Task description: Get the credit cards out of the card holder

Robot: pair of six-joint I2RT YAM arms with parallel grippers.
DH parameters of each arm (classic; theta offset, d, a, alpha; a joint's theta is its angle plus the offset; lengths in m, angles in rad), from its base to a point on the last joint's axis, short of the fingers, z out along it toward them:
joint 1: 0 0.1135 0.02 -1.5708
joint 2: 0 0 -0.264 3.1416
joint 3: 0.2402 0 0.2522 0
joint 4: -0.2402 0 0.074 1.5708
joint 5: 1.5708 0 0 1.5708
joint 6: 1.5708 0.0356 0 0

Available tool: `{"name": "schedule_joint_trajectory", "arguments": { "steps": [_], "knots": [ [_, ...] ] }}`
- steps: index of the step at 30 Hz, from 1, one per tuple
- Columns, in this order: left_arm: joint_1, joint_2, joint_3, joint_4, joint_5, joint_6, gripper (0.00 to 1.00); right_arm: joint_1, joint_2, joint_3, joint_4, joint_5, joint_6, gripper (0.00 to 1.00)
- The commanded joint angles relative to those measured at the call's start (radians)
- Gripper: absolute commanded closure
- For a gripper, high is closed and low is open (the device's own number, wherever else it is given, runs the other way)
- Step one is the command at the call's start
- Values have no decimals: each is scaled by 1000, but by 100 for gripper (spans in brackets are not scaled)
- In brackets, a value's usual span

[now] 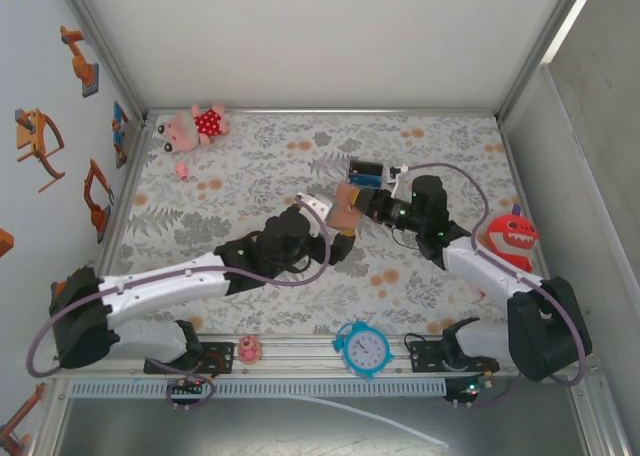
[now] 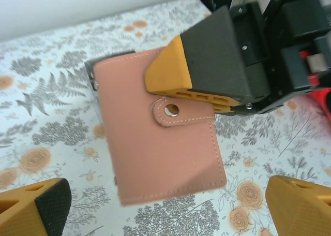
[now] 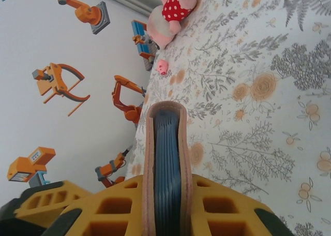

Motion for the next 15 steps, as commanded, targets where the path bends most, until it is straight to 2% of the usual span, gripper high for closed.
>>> {"name": "schedule_joint_trajectory", "arguments": {
  "steps": [1,4,6,10,15],
  "knots": [
    [18,-115,-42,-23,-60,13,3,5,15,89,-52,-37,-95,100],
    [54,-205,-71,-62,-84,0,3,5,46,146,-70,-90,-118,100],
    [101,-249,-79,-88,-59,-16,3,6,70,195,-93,-145,-134,100],
    [259,-304,-81,-125,176,-74,3,14,106,293,-162,-216,-182,100],
    [364,-331,-97,-102,406,-107,3,40,134,402,-268,-235,-265,100]
  ]
}}
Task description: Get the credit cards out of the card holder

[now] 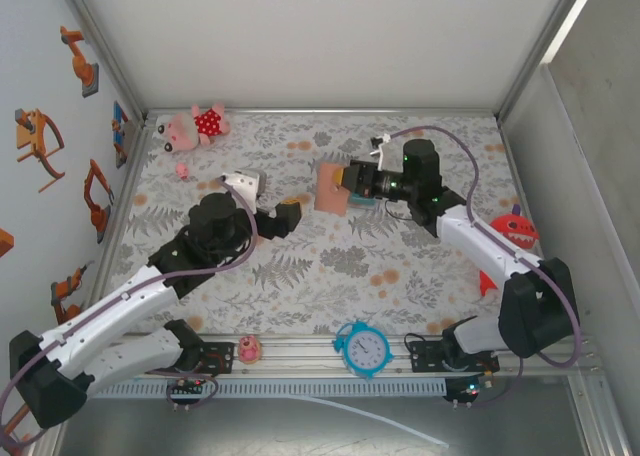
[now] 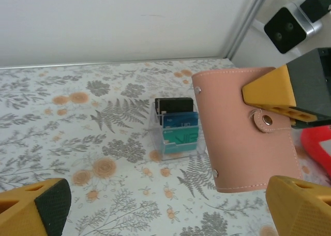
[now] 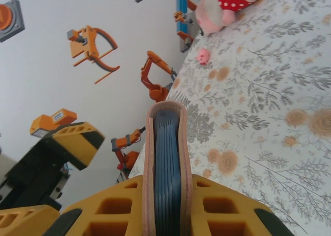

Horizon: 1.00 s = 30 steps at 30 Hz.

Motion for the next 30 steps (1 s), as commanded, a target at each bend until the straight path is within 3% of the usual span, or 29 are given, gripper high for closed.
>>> {"name": "schedule_joint_trajectory", "arguments": {
  "steps": [1,6,13,21,27,30],
  "knots": [
    [47,-10,-18,6,235,-47,2,27,13,82,-65,-64,-87,100],
    [111,45,-16,106,448,-79,1,58,32,130,-60,-106,-106,100],
    [156,125,-16,203,635,-107,9,88,41,183,-76,-138,-136,100],
    [188,127,-60,268,763,-152,22,103,58,230,-73,-171,-144,100],
    [198,97,-99,313,795,-164,39,115,67,237,-60,-176,-133,100],
    [204,96,-112,356,809,-189,39,125,64,233,-54,-176,-129,100]
  ]
}}
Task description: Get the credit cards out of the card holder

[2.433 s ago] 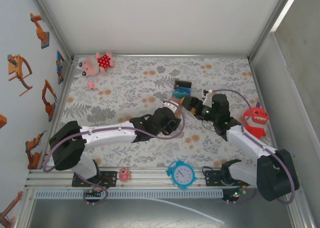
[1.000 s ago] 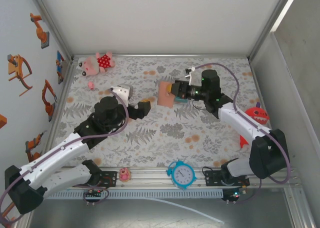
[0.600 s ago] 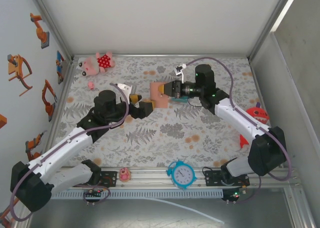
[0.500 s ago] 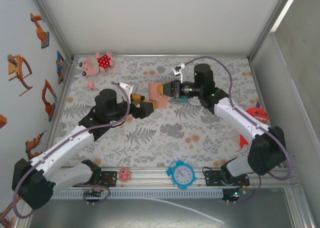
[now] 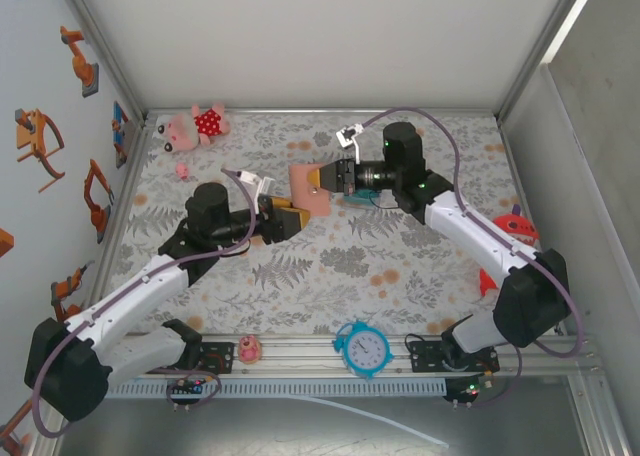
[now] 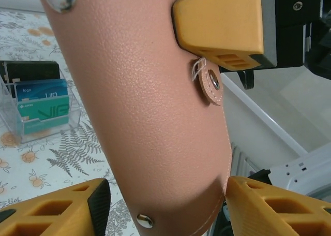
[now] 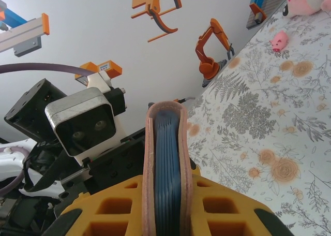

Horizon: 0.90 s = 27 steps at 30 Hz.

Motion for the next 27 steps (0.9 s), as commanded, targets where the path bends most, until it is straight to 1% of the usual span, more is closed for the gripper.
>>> {"name": "schedule_joint_trajectory", "arguments": {
  "steps": [1,4,7,10,13,16,18,22,25,27],
  "knots": [
    [11,-17,-17,91,52,-35,39,17,-1,40,40,-31,-4,100],
    [17,-15,-27,135,64,-58,42,25,-1,37,44,-29,-4,100],
    [19,-12,-33,157,68,-66,51,29,3,38,46,-22,5,100],
    [22,-4,-32,173,75,-77,62,37,13,44,47,-27,20,100],
    [27,7,-19,168,88,-90,76,48,9,38,43,-19,15,100],
    [27,4,-22,170,89,-95,91,50,-3,30,25,2,-1,100],
    [27,-3,-24,163,89,-90,99,50,-12,30,-20,34,-27,100],
    [27,-20,-25,122,73,-78,100,52,-36,34,-104,103,-80,99],
    [27,-31,-24,98,72,-65,100,54,-62,39,-165,168,-117,75],
    [27,-41,-19,72,68,-45,100,54,-80,46,-210,217,-140,66]
  ]
}}
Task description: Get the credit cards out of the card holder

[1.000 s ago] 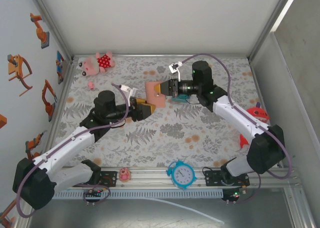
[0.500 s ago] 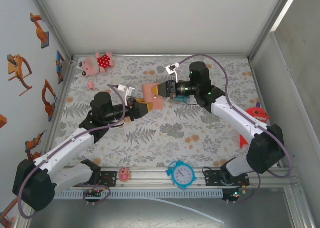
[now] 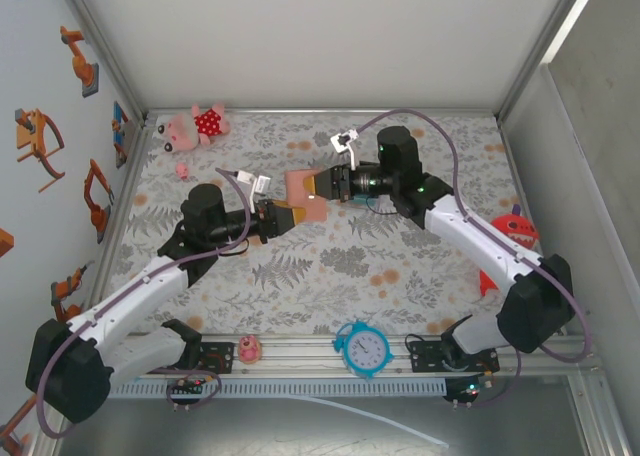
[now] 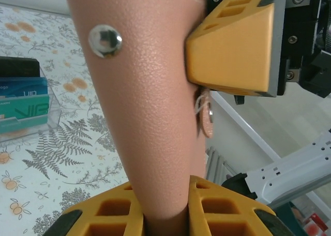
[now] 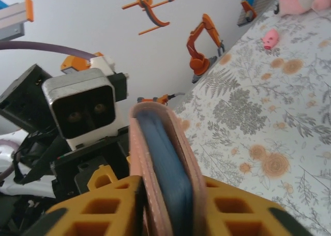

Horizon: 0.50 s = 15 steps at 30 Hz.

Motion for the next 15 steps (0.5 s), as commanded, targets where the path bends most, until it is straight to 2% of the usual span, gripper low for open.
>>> {"name": "schedule_joint_trajectory", "arguments": {
  "steps": [1,3,8,12,15],
  "knots": [
    [1,-39,9,-14,-9,56,100,6,-49,46,-132,142,-65,61],
    [1,-52,14,-56,-37,76,100,12,-66,69,-207,232,-94,54],
    [1,-87,21,-142,-128,101,100,48,-95,118,-384,505,-132,51],
    [1,-107,34,-217,-254,101,100,114,-97,155,-498,756,-109,55],
    [1,-110,38,-240,-318,96,100,182,-73,191,-561,889,-87,58]
  ]
}}
